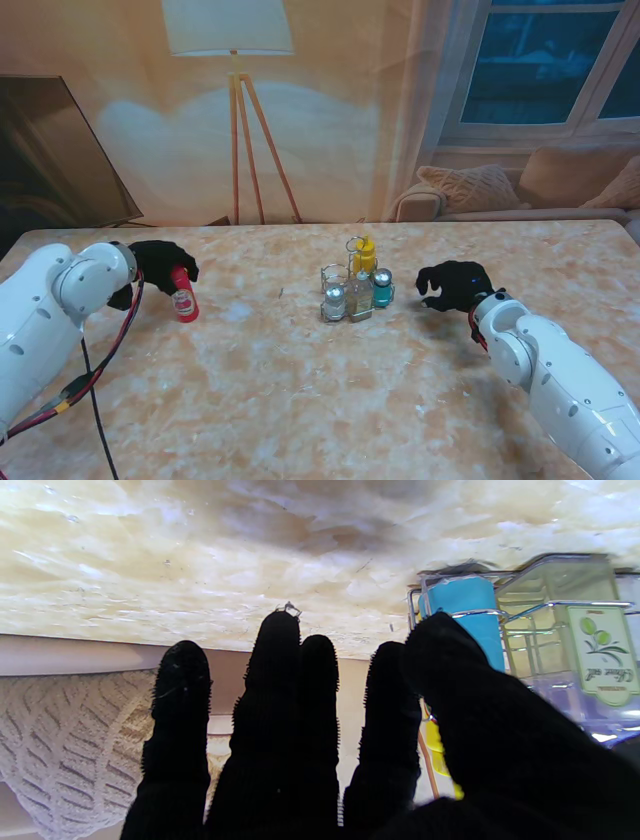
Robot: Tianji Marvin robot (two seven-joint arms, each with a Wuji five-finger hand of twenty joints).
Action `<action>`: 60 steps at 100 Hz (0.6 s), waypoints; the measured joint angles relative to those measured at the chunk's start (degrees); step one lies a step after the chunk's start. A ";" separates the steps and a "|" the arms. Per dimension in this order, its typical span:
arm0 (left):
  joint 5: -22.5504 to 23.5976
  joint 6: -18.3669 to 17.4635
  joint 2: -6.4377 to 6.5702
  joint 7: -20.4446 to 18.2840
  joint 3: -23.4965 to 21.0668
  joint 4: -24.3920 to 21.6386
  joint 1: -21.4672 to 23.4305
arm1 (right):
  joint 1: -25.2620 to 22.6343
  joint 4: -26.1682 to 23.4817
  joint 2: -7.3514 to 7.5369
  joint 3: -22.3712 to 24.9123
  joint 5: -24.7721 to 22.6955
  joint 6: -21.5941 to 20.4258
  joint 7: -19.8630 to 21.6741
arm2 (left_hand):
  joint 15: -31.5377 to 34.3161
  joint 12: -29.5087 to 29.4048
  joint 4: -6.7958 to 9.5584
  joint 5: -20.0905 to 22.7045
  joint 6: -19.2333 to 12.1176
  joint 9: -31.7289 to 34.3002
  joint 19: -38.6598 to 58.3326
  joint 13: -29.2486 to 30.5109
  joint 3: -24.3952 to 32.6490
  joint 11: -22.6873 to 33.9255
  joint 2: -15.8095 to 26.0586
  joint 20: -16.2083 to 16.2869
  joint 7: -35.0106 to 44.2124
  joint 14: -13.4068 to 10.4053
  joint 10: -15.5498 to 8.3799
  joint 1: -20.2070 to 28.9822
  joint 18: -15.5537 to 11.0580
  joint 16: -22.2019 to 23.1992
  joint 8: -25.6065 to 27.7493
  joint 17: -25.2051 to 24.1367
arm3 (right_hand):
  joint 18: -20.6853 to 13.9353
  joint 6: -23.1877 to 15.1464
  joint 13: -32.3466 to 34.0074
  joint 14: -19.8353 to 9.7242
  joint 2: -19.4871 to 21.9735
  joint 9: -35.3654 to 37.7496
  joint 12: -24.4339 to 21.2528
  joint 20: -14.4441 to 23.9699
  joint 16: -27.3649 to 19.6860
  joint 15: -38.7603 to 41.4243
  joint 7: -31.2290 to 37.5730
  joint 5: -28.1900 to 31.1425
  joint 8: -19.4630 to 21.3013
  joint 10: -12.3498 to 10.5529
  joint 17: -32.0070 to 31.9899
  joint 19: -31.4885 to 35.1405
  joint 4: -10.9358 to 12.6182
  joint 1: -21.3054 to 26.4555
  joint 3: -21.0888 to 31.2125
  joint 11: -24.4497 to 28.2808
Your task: Place the seasoning bottles into the rack
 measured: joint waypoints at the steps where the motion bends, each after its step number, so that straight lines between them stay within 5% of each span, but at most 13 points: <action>1: 0.00 0.02 -0.01 0.07 0.00 0.00 0.01 | 0.00 0.00 0.00 0.00 0.00 0.00 0.00 | 0.02 0.25 0.00 0.53 0.00 0.37 0.19 0.37 0.00 0.38 0.00 0.05 0.18 -0.15 -0.02 0.12 -0.11 0.35 0.07 0.37 | 0.00 0.00 0.00 0.00 0.00 0.00 0.00 0.00 0.00 0.00 0.00 0.00 0.00 0.00 0.00 0.00 0.00 0.00 0.00 0.00; 15: -0.04 0.34 -0.22 1.22 0.02 0.03 0.23 | -0.01 0.00 0.00 0.00 0.00 0.00 0.04 | 3.56 4.09 0.00 1.94 -0.03 6.21 3.76 4.94 0.00 5.24 -1.07 0.93 4.26 -2.02 -0.18 1.49 -1.93 3.28 1.86 4.11 | 0.00 0.00 0.00 0.00 0.00 0.00 0.00 0.00 0.00 0.00 0.00 0.00 0.00 0.00 0.00 0.00 0.00 0.00 0.00 0.00; 33: 0.09 0.37 -0.46 3.14 0.24 0.07 0.56 | 0.03 0.00 0.00 -0.05 0.00 -0.01 0.06 | 4.25 9.57 -5.50 3.17 -0.70 12.64 6.97 10.40 -2.92 12.18 -6.81 1.33 11.20 -2.69 -0.48 4.70 -2.20 11.05 2.01 8.86 | 0.00 0.00 0.00 0.00 0.00 0.00 0.00 0.00 0.00 0.00 0.00 0.00 0.00 0.00 0.00 0.00 0.00 0.00 0.00 0.00; 60: -0.02 0.83 -0.86 5.25 0.64 -0.08 1.01 | 0.02 0.00 0.00 0.00 0.02 -0.01 0.04 | 4.33 19.80 -5.76 3.40 -2.30 17.34 9.40 14.93 -8.96 8.77 -8.97 1.33 19.60 -2.60 0.55 6.36 -1.94 12.55 -0.92 12.64 | 0.00 0.00 0.00 0.00 0.00 0.00 0.00 0.00 0.00 0.00 0.00 0.00 0.00 0.00 0.00 0.00 0.00 0.00 0.00 0.00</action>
